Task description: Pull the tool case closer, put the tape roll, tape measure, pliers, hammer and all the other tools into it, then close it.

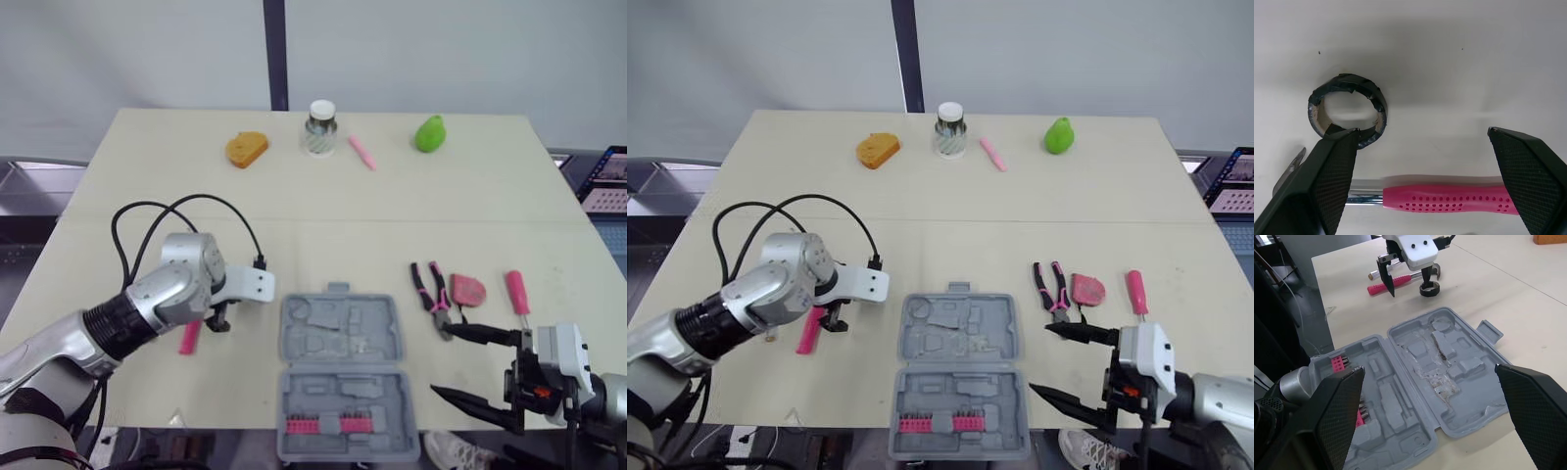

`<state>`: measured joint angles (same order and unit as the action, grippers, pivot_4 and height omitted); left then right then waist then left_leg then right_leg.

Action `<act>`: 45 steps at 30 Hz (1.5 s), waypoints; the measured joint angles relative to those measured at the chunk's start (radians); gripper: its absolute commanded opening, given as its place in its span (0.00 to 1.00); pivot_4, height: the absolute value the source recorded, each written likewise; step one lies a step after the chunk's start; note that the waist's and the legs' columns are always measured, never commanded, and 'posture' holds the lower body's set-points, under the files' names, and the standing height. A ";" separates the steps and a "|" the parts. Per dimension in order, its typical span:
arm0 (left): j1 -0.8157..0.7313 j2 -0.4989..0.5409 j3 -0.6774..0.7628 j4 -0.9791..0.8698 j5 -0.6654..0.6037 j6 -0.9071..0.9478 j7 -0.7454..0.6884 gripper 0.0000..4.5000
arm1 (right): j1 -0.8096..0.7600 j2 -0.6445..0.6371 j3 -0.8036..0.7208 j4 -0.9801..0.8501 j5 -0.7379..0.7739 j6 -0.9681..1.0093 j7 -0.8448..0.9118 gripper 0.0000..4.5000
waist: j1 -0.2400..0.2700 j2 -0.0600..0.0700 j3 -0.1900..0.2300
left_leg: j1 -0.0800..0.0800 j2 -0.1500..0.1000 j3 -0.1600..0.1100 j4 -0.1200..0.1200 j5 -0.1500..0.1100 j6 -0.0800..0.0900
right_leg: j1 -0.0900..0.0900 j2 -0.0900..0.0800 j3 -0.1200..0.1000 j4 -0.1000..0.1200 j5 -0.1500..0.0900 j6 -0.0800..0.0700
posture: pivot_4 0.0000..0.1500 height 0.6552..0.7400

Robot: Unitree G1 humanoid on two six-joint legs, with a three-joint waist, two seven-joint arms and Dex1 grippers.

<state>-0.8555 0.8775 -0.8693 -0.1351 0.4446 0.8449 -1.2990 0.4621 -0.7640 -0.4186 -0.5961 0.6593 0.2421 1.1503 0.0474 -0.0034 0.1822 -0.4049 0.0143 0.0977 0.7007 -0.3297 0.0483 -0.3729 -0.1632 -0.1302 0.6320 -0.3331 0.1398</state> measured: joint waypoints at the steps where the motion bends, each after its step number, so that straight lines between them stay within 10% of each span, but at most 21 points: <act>1: 0.002 -0.003 0.001 0.005 0.004 -0.007 0.000 1.00 | 0.000 0.000 0.000 -0.001 0.000 0.000 -0.002 1.00 | 0.001 0.000 0.000 | 0.000 0.000 0.000 0.000 0.000 0.000 | 0.000 0.000 0.000 0.000 0.000 0.000 | 1.00 0.47; 29: 0.004 -0.100 0.062 0.184 0.072 -0.125 -0.020 1.00 | 0.016 0.024 -0.022 -0.027 0.035 0.000 -0.043 1.00 | 0.002 0.000 0.000 | 0.000 -0.001 -0.001 0.001 0.000 0.000 | 0.000 -0.001 -0.001 0.004 0.000 0.000 | 1.00 0.47; 33: 0.004 -0.106 0.066 0.184 0.077 -0.125 -0.034 0.72 | 0.017 0.024 -0.022 -0.027 0.036 0.001 -0.044 1.00 | 0.002 0.000 0.000 | 0.000 -0.001 -0.001 0.001 0.000 0.000 | 0.000 -0.001 -0.001 0.004 0.000 0.000 | 1.00 0.47; 39: 0.009 -0.110 0.068 0.184 0.088 -0.124 -0.048 0.01 | 0.018 0.024 -0.022 -0.029 0.036 0.002 -0.045 1.00 | 0.002 0.000 0.000 | 0.000 -0.001 -0.001 0.001 0.000 0.000 | 0.000 -0.001 -0.001 0.004 0.000 0.000 | 1.00 0.47; 45: 0.014 -0.111 0.074 0.182 0.100 -0.123 -0.055 0.01 | 0.017 0.024 -0.022 -0.029 0.038 0.004 -0.045 1.00 | 0.002 0.000 0.000 | 0.000 -0.001 -0.001 0.001 0.000 0.000 | 0.000 -0.001 -0.001 0.005 0.000 0.000 | 1.00 0.47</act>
<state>-0.8410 0.7661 -0.7949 0.0468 0.5446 0.7216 -1.3535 0.4793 -0.7401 -0.4403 -0.6253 0.6975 0.2464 1.1049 0.0491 -0.0037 0.1819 -0.4046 0.0134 0.0968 0.7019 -0.3294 0.0488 -0.3733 -0.1645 -0.1310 0.6365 -0.3331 0.1398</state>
